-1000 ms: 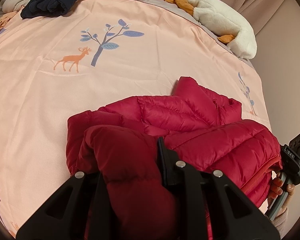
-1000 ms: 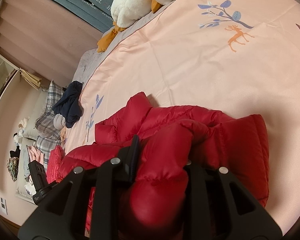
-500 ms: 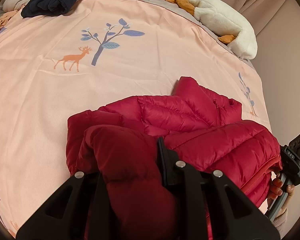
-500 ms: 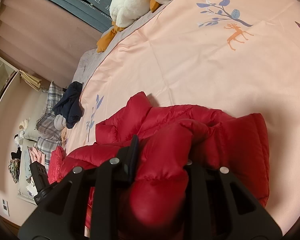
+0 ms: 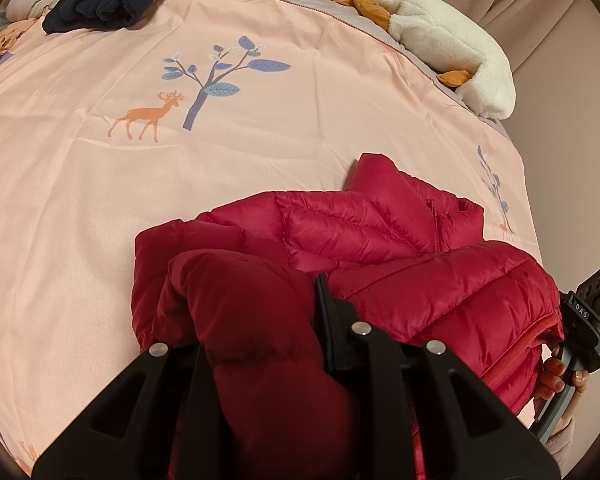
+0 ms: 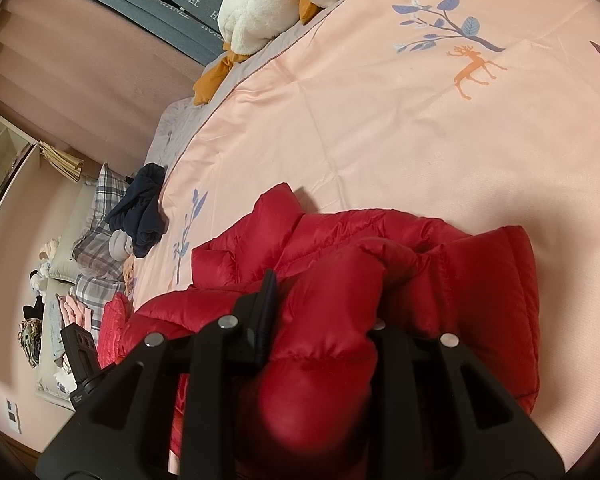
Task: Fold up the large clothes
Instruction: 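Press the folded hem flat on the jacket with both closed tools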
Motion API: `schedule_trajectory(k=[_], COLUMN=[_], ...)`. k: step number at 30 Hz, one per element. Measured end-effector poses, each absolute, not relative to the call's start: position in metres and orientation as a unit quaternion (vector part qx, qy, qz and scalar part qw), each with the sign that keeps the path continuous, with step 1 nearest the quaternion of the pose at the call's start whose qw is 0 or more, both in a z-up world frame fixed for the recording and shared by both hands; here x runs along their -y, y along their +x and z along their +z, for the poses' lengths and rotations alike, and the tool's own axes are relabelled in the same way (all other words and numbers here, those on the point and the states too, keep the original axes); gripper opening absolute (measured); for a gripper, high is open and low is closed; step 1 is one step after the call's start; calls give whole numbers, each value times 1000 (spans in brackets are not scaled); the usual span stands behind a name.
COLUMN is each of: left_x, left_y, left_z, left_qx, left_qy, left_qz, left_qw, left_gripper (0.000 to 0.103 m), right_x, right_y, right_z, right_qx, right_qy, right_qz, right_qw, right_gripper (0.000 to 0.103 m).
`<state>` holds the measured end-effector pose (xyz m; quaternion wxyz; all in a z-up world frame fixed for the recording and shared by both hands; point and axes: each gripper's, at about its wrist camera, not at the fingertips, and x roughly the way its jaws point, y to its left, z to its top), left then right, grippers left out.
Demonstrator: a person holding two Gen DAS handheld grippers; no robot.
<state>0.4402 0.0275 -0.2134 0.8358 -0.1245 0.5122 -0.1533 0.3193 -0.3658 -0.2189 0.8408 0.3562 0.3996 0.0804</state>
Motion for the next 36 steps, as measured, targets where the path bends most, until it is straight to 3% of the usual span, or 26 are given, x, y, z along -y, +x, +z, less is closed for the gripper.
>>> schedule_trajectory(k=[7,36], left_x=[-28,-35], left_y=[440,432], left_z=[-213,-201], left_qx=[-514,-508], left_qy=[-128,-150], left_qz=[-151,-140], left_qw=[835,837], left_gripper=[20,26], right_x=[360,363], right_y=[317,312], right_z=[-214,-205], right_qx=[-395,-396], right_qy=[348,355], right_qz=[88,80], right_qw=[846,843], right_gripper=[50,56])
